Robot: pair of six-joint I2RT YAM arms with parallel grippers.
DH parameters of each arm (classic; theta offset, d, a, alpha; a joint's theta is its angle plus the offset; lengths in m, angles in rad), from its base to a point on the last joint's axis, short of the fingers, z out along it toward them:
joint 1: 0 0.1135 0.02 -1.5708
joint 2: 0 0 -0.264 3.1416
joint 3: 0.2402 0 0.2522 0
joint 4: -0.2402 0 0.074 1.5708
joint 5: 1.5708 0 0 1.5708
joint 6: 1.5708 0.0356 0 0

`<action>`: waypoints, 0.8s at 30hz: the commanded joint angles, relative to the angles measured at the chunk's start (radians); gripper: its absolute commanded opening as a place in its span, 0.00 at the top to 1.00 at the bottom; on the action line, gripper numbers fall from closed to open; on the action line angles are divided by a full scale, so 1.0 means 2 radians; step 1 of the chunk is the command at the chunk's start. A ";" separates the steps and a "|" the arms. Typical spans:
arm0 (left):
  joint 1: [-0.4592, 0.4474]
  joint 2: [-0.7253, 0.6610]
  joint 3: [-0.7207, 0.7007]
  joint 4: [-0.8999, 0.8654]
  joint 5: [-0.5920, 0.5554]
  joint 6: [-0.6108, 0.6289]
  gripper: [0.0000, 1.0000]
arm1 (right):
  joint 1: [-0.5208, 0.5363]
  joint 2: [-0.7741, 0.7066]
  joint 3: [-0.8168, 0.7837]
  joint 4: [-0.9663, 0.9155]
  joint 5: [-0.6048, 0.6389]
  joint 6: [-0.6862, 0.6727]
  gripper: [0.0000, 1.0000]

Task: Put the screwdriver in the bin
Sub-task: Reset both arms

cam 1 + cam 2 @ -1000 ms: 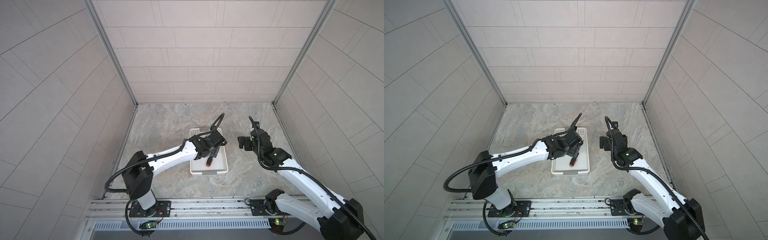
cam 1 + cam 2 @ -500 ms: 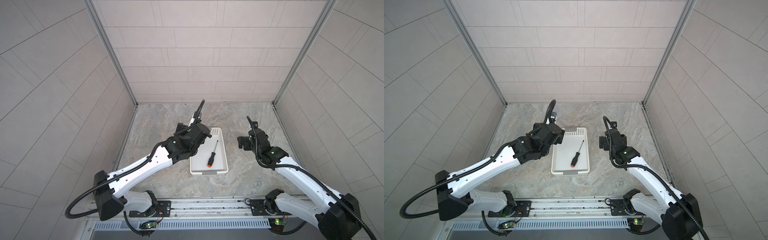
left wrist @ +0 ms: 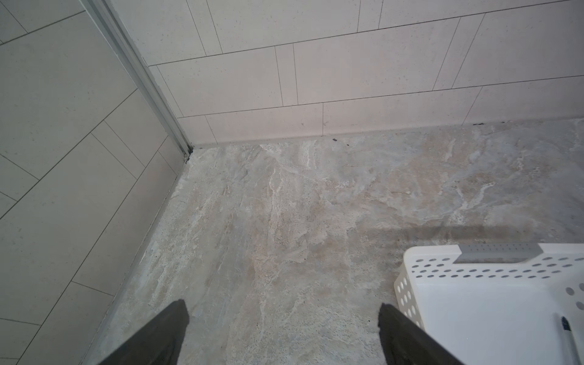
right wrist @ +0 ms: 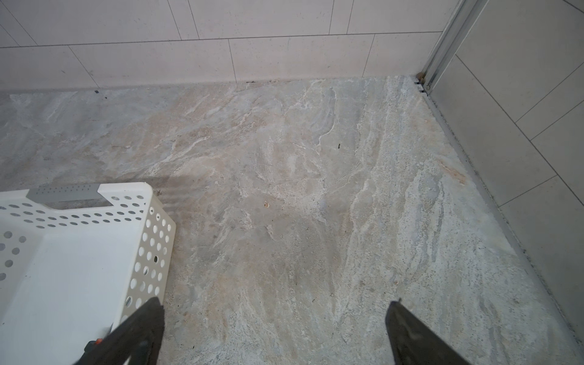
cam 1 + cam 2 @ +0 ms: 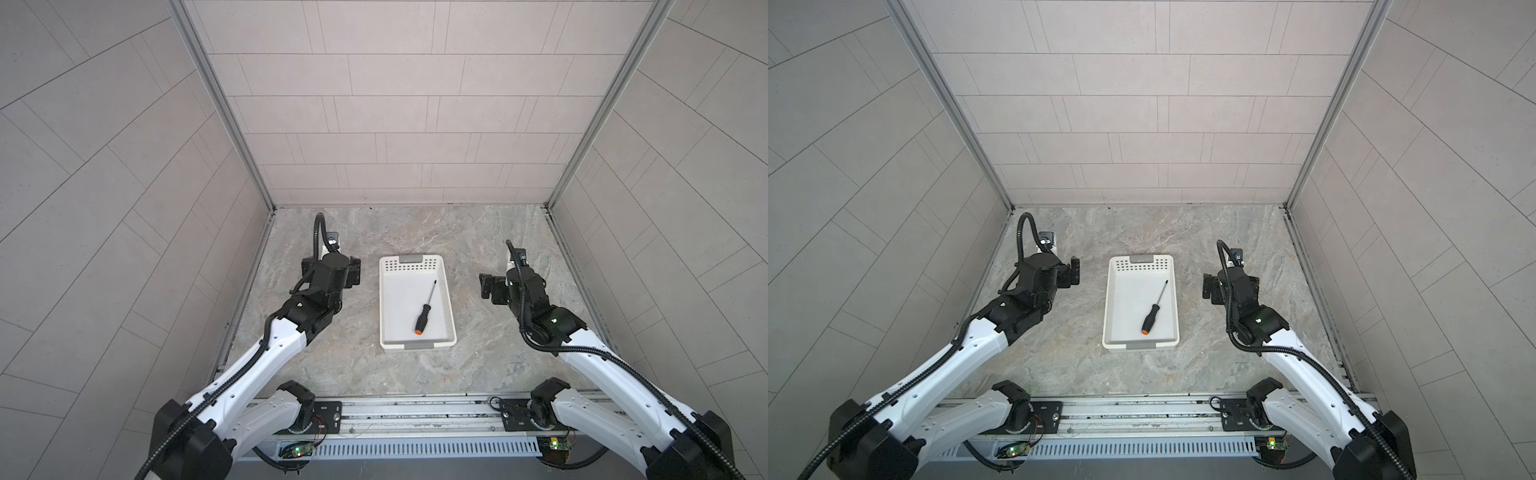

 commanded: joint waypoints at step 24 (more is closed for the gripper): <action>0.179 0.008 -0.099 0.134 0.083 -0.045 0.00 | -0.008 0.020 -0.091 0.187 0.052 -0.083 0.00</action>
